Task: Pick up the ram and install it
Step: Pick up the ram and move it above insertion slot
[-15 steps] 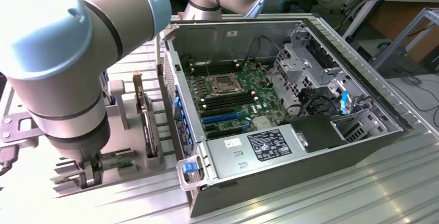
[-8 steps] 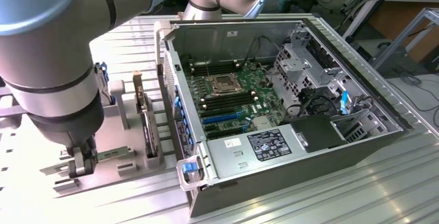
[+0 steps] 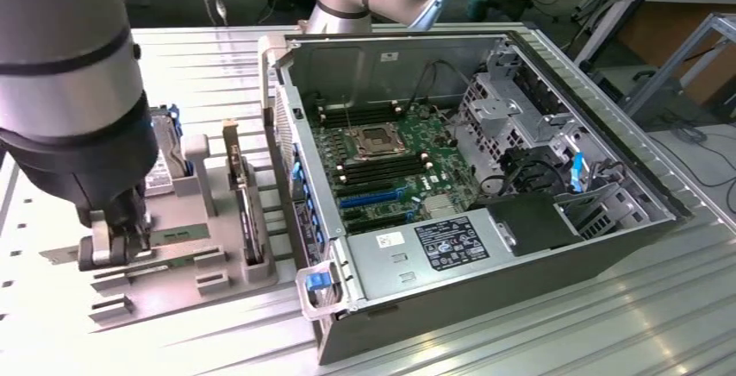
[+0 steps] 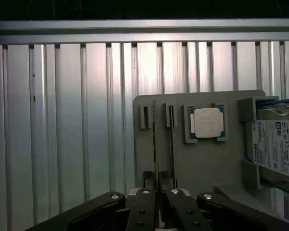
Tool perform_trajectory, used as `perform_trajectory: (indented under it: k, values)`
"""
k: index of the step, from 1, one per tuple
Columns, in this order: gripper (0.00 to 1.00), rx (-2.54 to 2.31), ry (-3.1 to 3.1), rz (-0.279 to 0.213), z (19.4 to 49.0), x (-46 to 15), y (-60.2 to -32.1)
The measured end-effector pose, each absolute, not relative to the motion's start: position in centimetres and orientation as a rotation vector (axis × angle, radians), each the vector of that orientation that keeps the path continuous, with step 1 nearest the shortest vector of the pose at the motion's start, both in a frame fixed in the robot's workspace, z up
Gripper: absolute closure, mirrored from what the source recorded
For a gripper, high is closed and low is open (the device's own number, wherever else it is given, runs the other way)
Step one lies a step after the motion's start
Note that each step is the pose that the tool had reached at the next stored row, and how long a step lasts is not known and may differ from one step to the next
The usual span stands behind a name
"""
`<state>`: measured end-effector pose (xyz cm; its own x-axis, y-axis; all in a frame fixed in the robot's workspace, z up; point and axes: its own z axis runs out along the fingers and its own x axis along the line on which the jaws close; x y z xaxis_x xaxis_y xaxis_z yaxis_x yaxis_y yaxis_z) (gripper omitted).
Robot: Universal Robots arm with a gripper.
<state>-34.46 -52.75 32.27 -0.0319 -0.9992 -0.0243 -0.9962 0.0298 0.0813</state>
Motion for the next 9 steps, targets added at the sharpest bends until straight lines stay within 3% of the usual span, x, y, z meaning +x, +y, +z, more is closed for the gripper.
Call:
perform_trajectory:
  k: [9]
  values:
    - [0.85,2.111,-2.261,-0.103,38.5,-34.5,-52.5]
